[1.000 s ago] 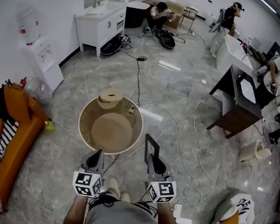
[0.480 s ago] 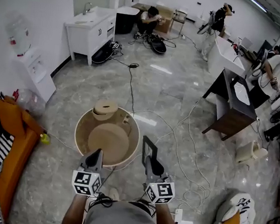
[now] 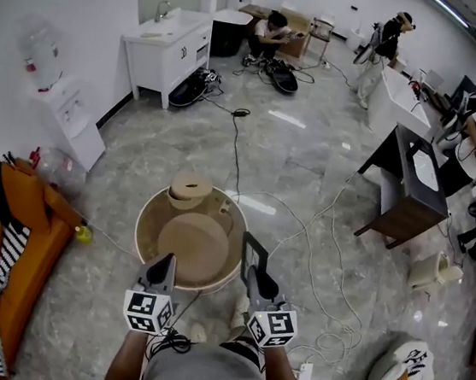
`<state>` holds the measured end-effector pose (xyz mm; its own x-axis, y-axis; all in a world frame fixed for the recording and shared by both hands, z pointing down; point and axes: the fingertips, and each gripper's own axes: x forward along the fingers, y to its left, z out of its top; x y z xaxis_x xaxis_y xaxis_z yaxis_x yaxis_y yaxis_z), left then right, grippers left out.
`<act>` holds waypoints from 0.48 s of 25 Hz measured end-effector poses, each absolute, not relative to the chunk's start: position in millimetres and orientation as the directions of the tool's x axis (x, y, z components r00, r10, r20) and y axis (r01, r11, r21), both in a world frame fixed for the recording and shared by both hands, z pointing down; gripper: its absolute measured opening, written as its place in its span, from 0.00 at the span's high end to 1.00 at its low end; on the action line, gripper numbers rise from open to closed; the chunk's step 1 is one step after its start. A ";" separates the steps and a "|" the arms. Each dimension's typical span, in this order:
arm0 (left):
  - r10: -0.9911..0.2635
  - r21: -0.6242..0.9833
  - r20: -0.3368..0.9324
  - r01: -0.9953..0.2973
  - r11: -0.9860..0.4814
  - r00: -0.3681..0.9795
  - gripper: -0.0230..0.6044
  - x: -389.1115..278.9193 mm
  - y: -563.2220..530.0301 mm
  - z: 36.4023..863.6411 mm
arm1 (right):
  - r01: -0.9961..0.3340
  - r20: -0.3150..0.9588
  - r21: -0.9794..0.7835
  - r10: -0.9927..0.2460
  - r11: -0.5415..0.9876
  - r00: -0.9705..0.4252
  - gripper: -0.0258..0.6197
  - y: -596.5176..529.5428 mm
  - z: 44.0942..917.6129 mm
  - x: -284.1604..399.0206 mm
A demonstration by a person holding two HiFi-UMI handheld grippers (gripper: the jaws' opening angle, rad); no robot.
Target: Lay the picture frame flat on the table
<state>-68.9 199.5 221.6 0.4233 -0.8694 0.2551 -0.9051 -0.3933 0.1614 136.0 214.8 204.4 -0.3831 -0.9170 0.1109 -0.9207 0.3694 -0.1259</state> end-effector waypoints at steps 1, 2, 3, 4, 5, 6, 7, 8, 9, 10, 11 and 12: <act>-0.872 0.163 0.259 -0.909 -0.384 0.415 0.94 -69.7 194.0 224.6 | -0.917 0.115 -0.129 -0.912 0.378 -0.393 0.90 207.2 207.3 135.1; -0.876 0.165 0.262 -0.913 -0.373 0.406 0.94 -70.2 187.5 226.9 | -0.912 0.119 -0.132 -0.907 0.388 -0.404 0.90 198.4 210.0 134.6; -0.880 0.167 0.263 -0.917 -0.362 0.395 0.94 -70.6 179.9 228.6 | -0.907 0.124 -0.135 -0.901 0.400 -0.415 0.90 188.1 212.3 134.3; -0.885 0.168 0.263 -0.922 -0.349 0.383 0.94 -70.6 171.1 229.7 | -0.901 0.128 -0.138 -0.894 0.412 -0.429 0.90 176.2 214.2 134.2; -0.891 0.168 0.263 -0.927 -0.337 0.371 0.94 -70.0 161.4 230.6 | -0.893 0.132 -0.143 -0.886 0.426 -0.444 0.90 163.1 215.7 134.6; -0.895 0.166 0.264 -0.931 -0.324 0.359 0.94 -68.7 151.2 231.4 | -0.886 0.135 -0.146 -0.878 0.440 -0.459 0.90 149.2 216.8 135.7; -0.900 0.165 0.267 -0.936 -0.311 0.346 0.94 -66.7 140.8 232.4 | -0.878 0.137 -0.147 -0.870 0.455 -0.474 0.90 134.8 217.5 137.3; -0.904 0.163 0.270 -0.941 -0.298 0.333 0.94 -64.5 129.9 233.6 | -0.871 0.138 -0.147 -0.862 0.469 -0.488 0.90 119.9 218.1 139.3; -0.908 0.161 0.273 -0.945 -0.284 0.319 0.94 -61.9 118.5 235.1 | -0.863 0.138 -0.148 -0.854 0.483 -0.502 0.90 104.6 218.8 141.3; -0.911 0.160 0.276 -0.950 -0.270 0.305 0.94 -59.2 106.6 236.9 | -0.854 0.139 -0.150 -0.845 0.498 -0.517 0.90 89.2 220.0 143.1; -0.915 0.160 0.278 -0.954 -0.255 0.291 0.94 -56.6 94.4 239.1 | -0.844 0.140 -0.151 -0.834 0.514 -0.533 0.90 73.7 221.9 144.3; -0.920 0.160 0.280 -0.958 -0.239 0.276 0.94 -54.7 81.8 241.7 | -0.833 0.143 -0.154 -0.822 0.531 -0.551 0.90 57.8 225.1 144.5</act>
